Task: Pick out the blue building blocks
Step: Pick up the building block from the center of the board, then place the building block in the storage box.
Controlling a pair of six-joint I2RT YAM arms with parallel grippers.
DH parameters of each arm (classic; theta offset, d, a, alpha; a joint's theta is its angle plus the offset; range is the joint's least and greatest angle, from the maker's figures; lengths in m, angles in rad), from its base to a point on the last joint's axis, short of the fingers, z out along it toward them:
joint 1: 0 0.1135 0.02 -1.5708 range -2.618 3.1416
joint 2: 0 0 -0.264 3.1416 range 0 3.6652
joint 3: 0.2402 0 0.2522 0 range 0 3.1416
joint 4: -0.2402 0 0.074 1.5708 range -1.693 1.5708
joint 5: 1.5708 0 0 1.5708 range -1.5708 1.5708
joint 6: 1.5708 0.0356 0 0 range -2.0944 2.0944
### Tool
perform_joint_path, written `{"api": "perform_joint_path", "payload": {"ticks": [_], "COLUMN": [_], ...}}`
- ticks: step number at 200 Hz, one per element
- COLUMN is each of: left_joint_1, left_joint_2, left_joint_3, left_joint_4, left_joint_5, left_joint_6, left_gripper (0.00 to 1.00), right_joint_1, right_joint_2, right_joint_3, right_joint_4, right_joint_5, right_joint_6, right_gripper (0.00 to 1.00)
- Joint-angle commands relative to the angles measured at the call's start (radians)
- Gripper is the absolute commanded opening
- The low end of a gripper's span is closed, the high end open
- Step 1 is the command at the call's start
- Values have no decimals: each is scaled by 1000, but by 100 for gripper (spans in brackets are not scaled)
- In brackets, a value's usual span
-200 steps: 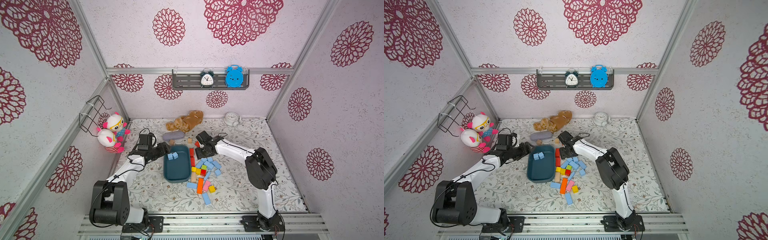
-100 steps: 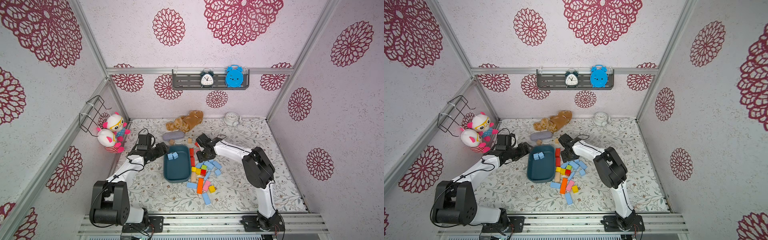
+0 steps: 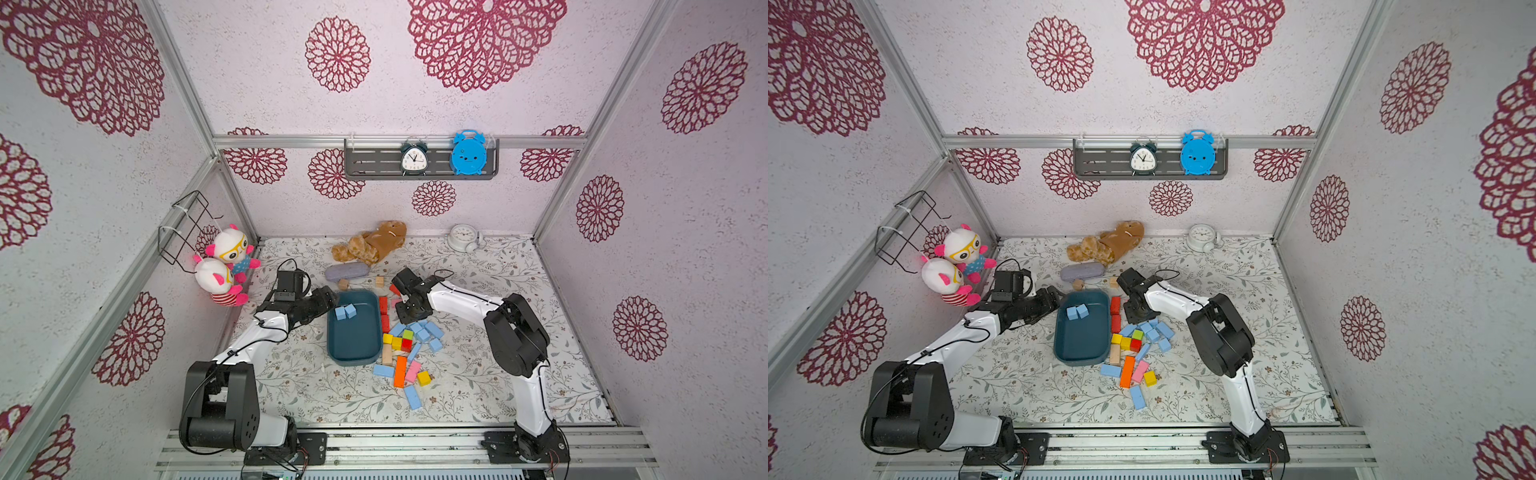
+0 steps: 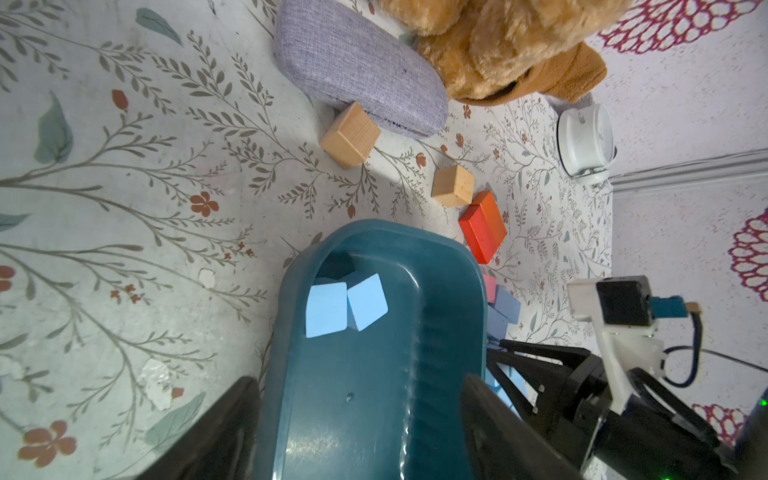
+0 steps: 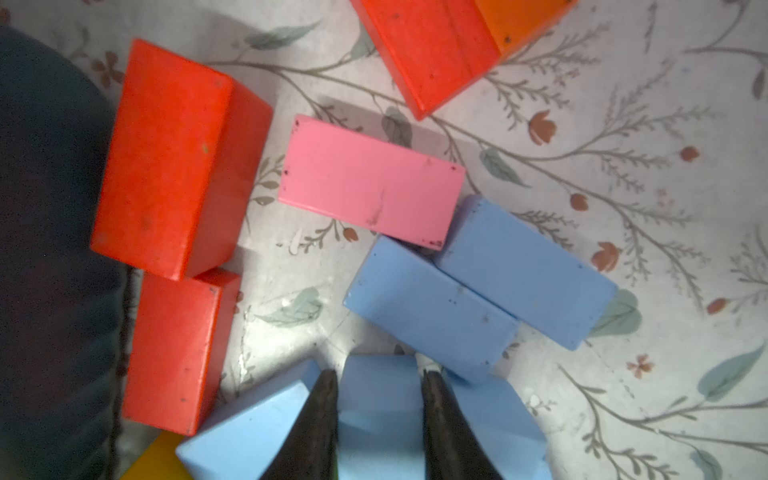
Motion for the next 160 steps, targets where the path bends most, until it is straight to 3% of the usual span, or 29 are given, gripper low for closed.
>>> {"api": "perform_joint_path", "payload": {"ticks": [1,29,59,111,160], "left_joint_1": [4,-4,14,146,158], "left_joint_2": [3,22,33,16,11], "left_joint_3": [-8,-12,-2,5,1], "left_joint_4": [-5,5,-14,-48,-46], "left_joint_5": [41,85,18,-28,-26], "left_joint_6": [-34,-85,-88,-110,-108], "left_gripper": [88,88,89,90,90], "right_joint_1": [3,34,92,176,183], "right_joint_2": [-139,-210,-188,78,291], "right_joint_3": [-28,-17,61,390,640], "right_joint_4": [18,3,12,-18,-73], "right_joint_5": [53,112,116,98,105], "right_joint_6": [58,120,224,266,260], "right_gripper": [27,27,27,27,28]}}
